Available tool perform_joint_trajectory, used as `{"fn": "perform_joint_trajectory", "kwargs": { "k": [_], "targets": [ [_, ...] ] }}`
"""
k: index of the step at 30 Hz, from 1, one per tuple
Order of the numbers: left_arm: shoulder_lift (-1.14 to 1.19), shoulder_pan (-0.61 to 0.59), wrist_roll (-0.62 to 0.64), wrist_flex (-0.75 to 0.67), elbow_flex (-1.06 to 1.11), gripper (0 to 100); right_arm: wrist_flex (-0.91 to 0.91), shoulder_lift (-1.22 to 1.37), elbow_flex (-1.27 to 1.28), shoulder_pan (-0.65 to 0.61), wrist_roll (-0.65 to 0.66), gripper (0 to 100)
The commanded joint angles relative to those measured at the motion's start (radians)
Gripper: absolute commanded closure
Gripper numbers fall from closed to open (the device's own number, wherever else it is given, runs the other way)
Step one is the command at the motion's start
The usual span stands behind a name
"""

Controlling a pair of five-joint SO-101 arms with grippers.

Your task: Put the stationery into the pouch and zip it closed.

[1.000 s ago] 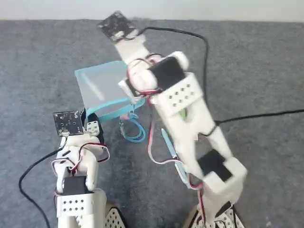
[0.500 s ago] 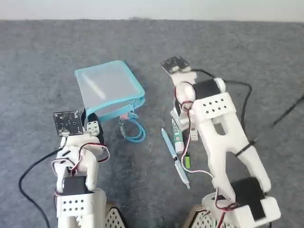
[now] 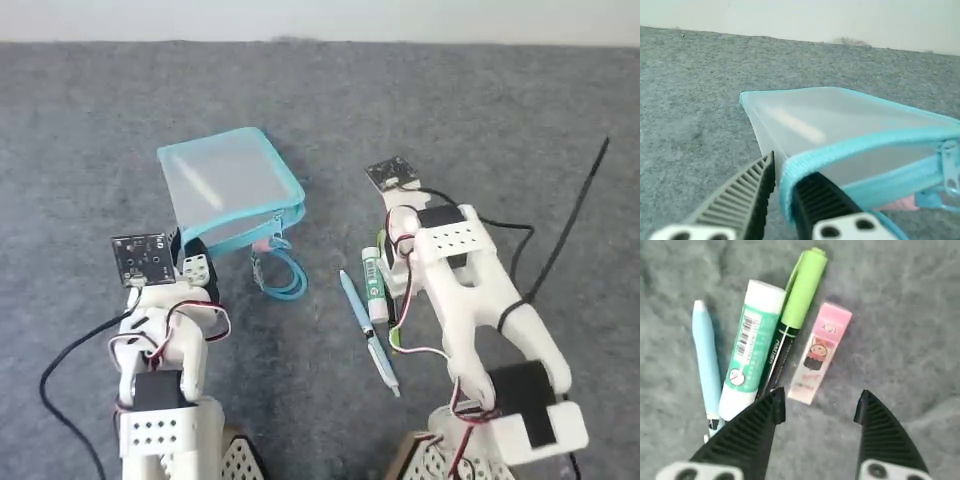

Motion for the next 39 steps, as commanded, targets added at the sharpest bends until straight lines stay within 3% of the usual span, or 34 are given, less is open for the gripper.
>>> {"fn": "perform_joint_trajectory", "kwargs": {
  "k": [1, 13, 22, 30, 39],
  "targets": [
    [-0.015, 0.006, 0.008, -0.025, -0.015, 99, -0.028, 0.018, -0.005, 0.005, -0.003, 76.4],
    [-0.015, 0.006, 0.008, -0.025, -0.015, 99, -0.073, 0.117, -0.009, 0.005, -0.049, 76.5],
    [-0.015, 0.005, 0.008, -0.025, -0.013, 99, -0.108, 0.119, -0.005, 0.007, -0.051, 93.1],
    [-0.015, 0.006, 0.008, -0.025, -0.013, 99, -0.054, 0.105, -0.014, 0.036, -0.051, 94.7],
    [-0.015, 0.009, 0.008, -0.025, -0.013, 99, 0.097, -0.226, -0.020, 0.088, -0.028, 99.1]
  ]
}}
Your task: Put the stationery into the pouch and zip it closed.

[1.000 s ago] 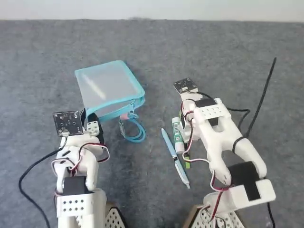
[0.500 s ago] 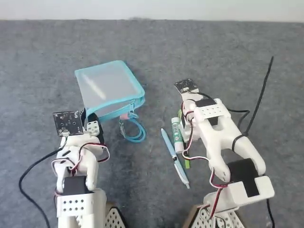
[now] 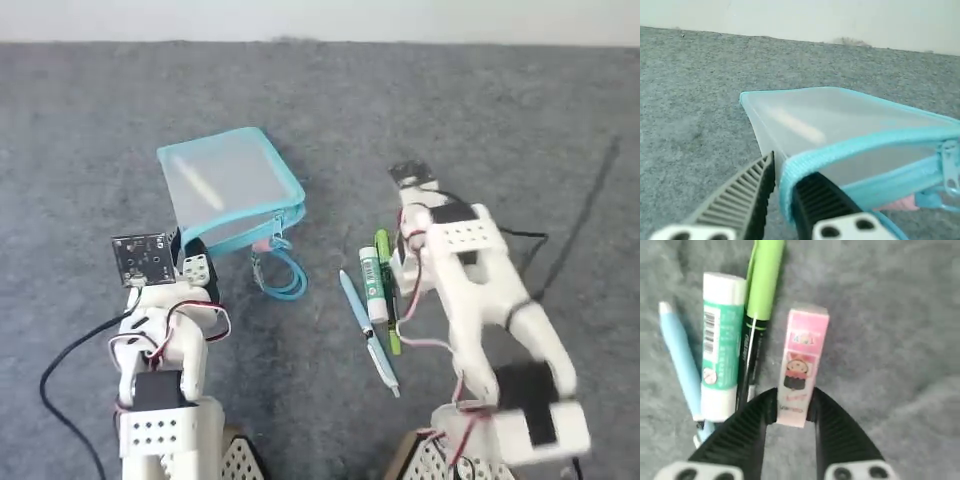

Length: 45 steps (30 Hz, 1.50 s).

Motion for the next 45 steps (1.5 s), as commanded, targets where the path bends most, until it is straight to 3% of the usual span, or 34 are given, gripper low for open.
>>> {"fn": "perform_joint_trajectory", "kwargs": {
  "k": [1, 5, 10, 18, 33, 45],
  "targets": [
    [-0.015, 0.009, 0.008, -0.025, -0.013, 99, 0.084, -0.231, -0.020, 0.013, 0.043, 98.7],
    [-0.014, 0.009, 0.008, -0.026, -0.012, 99, 0.177, -0.440, -0.021, -0.071, 0.124, 99.2],
    [-0.012, 0.009, 0.008, -0.026, -0.012, 99, 0.286, -0.608, -0.052, -0.275, 0.133, 99.2],
    [-0.011, 0.009, 0.008, -0.028, -0.012, 99, 0.334, -0.565, -0.167, -0.561, 0.183, 99.2],
    [-0.014, 0.011, 0.008, -0.029, -0.002, 99, 0.343, -0.028, -0.594, -0.585, 0.152, 99.2],
    [-0.014, 0.012, 0.008, -0.029, -0.002, 99, 0.493, 0.349, -1.066, -0.585, 0.120, 99.2]
  ]
}}
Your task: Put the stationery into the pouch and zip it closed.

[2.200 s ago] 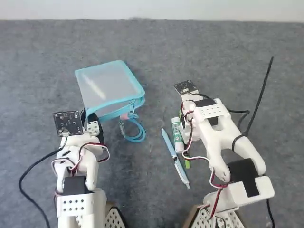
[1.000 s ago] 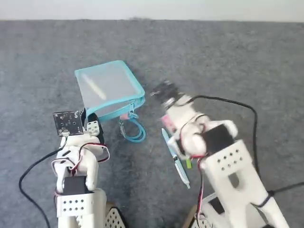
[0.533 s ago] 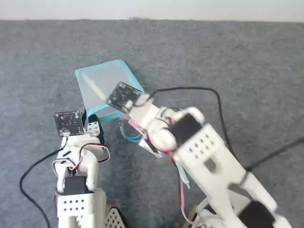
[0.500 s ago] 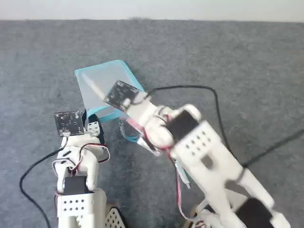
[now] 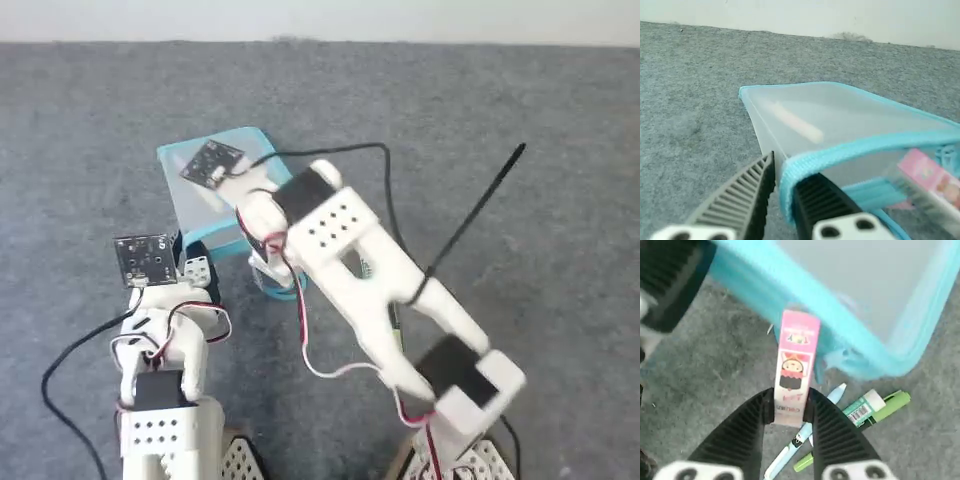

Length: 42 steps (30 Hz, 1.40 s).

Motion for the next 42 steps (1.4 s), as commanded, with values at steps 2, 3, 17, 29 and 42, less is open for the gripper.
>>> {"fn": "perform_joint_trajectory", "kwargs": {
  "k": [2, 3, 17, 29, 42],
  "targets": [
    [-0.014, 0.011, 0.008, -0.029, -0.018, 99, 0.081, 0.061, -0.270, -0.007, -0.046, 99.2],
    [-0.014, 0.011, 0.008, -0.029, -0.018, 99, 0.094, 0.081, -0.316, -0.005, -0.055, 99.2],
    [-0.014, 0.011, 0.008, -0.029, -0.018, 99, 0.150, 0.321, -0.611, -0.007, -0.064, 99.2],
    [-0.014, 0.066, -0.046, -0.025, -0.012, 99, 0.186, 0.367, -0.624, -0.001, -0.064, 99.2],
    [-0.015, 0.150, -0.094, 0.006, -0.012, 99, 0.186, 0.378, -0.600, 0.153, -0.061, 99.2]
  ]
}}
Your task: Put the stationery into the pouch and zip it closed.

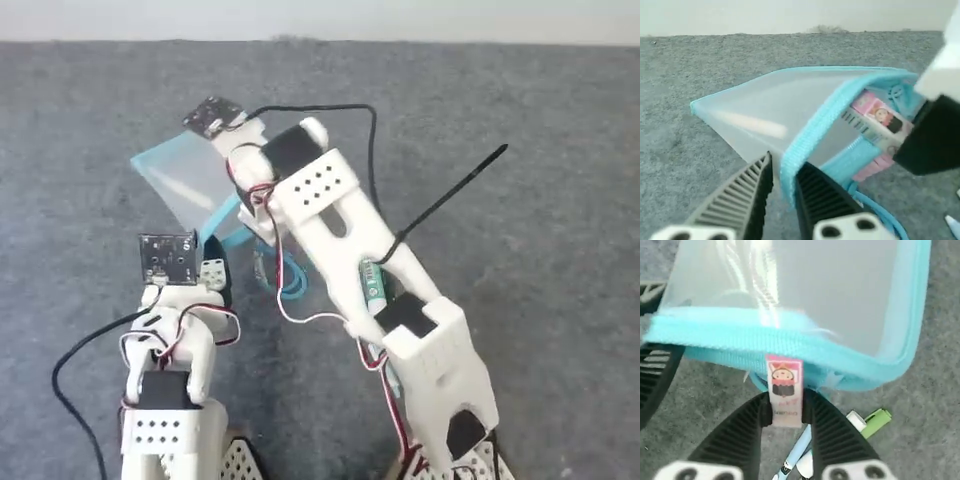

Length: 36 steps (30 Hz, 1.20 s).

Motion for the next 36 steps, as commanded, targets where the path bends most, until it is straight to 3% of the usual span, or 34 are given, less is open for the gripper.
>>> {"fn": "perform_joint_trajectory", "kwargs": {
  "k": [1, 18, 36],
  "targets": [
    [-0.015, 0.049, -0.028, 0.005, -0.012, 99, 0.031, -0.015, -0.029, 0.073, -0.008, 99.2],
    [-0.015, 0.118, -0.091, 0.002, 0.019, 99, 0.038, -0.027, 0.109, 0.159, -0.006, 99.2],
    [-0.015, 0.117, -0.092, 0.002, 0.022, 99, 0.028, -0.143, 0.069, 0.025, -0.015, 99.2]
  ]
}}
